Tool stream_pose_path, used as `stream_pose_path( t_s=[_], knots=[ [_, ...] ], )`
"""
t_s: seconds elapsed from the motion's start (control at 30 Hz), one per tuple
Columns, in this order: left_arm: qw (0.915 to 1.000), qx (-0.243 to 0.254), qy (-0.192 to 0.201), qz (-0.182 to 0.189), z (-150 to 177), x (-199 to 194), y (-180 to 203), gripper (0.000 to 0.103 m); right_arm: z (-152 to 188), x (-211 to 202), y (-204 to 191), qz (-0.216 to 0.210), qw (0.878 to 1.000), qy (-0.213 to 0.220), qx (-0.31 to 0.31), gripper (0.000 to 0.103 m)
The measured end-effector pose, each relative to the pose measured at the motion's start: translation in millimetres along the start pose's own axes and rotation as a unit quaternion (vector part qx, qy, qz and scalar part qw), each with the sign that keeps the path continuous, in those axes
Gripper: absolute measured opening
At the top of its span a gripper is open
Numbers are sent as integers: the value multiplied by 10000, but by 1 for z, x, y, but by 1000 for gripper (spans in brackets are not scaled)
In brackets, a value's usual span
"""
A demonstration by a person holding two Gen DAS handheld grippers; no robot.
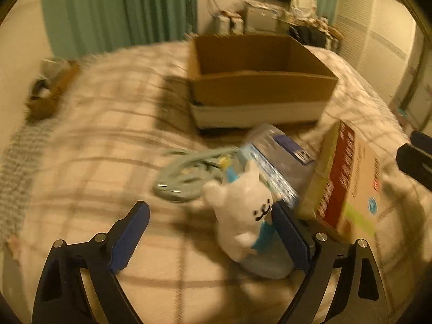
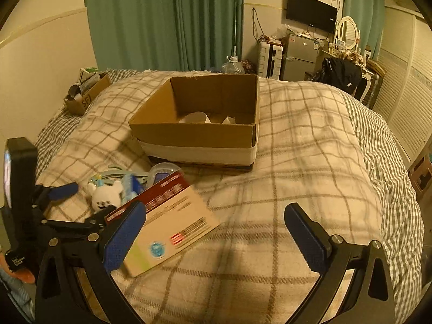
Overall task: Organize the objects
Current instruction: 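Grasp the white bear with the left tool while the right tool grasps the medicine box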
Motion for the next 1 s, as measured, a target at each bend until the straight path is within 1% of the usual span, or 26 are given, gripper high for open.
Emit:
stream_pose_path(
  t_s=[0.03,0.07,0.1,0.2,0.3,0.4,0.47,0.57,0.63,0.7,0.8,0.97,1.0],
  knots=[
    [9999,62,-136,72,1,6,5,66,1,0,-1,9,10000,-17,-9,103],
    [9997,142,-205,51,3,10,9,60,2,1,-4,21,10000,-29,-32,103],
    [9995,240,-184,98,5,8,14,53,3,0,-5,23,10000,-37,-53,103],
    [9997,233,69,49,6,-4,13,52,6,0,-9,15,9999,-74,-67,103],
    [9997,20,252,-36,6,-17,0,52,11,0,-14,34,9998,-146,-93,103],
    [9992,-259,315,-44,6,-31,-20,52,16,1,-26,50,9992,-254,-319,103],
    [9990,-308,316,-72,7,-37,-29,52,19,4,-38,106,9975,-380,-580,103],
    [9983,-247,419,-316,9,-46,-41,52,27,16,-61,287,9913,-648,-1111,102],
    [9979,-242,460,-387,9,-47,-44,52,32,25,-70,346,9876,-793,-1308,102],
    [9975,-341,480,-402,9,-46,-49,52,36,37,-79,503,9822,-954,-1537,102],
    [9975,-413,426,-390,9,-40,-55,52,40,55,-82,788,9742,-1198,-1744,102],
    [9975,-552,332,-279,12,-34,-62,52,45,78,-77,1175,9644,-1463,-1861,102],
    [9975,-554,326,-276,14,-33,-62,52,46,81,-76,1261,9621,-1481,-1912,100]
  ],
)
Point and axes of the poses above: each gripper's, at about its wrist camera, not at the fingertips, and x roughly the way its jaws point, y to its right, z to its underside, the point moved 5 cm from there along x, roughly the way its jaws point, and after that the axes turned 15 degrees about -z, right-handed, at the moved point
